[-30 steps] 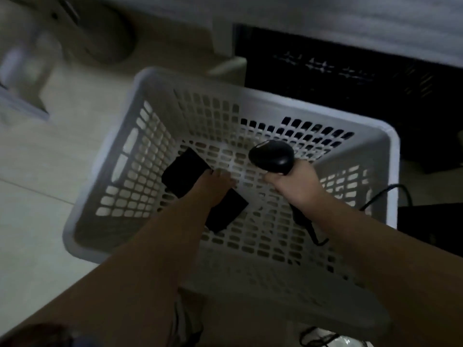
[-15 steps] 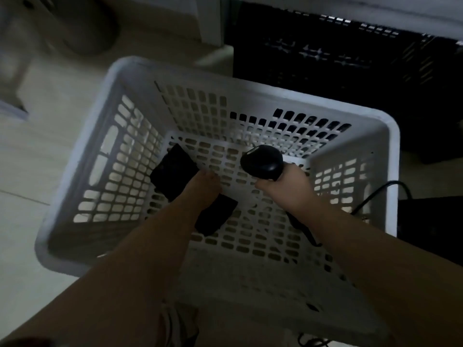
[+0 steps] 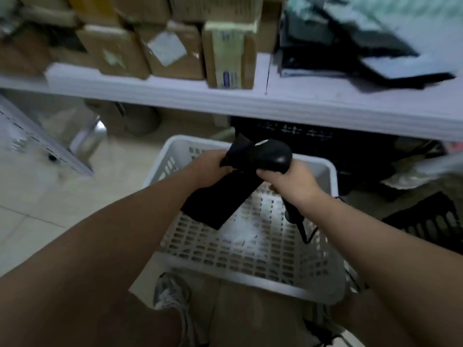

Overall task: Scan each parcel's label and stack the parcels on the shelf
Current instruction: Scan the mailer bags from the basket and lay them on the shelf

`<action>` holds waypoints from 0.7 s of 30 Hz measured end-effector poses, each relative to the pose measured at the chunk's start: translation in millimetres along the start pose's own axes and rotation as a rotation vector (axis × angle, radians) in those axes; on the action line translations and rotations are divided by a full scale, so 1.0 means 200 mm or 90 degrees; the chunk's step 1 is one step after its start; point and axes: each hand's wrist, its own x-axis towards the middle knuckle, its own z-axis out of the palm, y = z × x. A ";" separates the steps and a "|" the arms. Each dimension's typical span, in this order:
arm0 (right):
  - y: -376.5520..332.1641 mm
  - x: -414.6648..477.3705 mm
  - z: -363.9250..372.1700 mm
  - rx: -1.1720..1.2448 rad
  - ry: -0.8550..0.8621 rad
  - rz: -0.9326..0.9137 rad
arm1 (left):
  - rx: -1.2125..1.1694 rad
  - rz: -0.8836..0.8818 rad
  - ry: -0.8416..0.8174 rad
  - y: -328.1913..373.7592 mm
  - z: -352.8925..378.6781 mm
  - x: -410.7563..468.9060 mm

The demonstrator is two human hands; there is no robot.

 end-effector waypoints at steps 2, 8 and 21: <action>-0.13 -0.07 -0.09 0.112 0.040 -0.012 | -0.048 0.014 0.075 0.11 -0.15 -0.09; -0.36 -0.23 -0.31 0.423 -0.055 0.049 | -0.009 0.146 0.276 0.36 -0.41 -0.39; -0.31 -0.25 -0.37 0.463 -0.118 0.132 | 0.145 0.475 0.299 0.41 -0.26 -0.50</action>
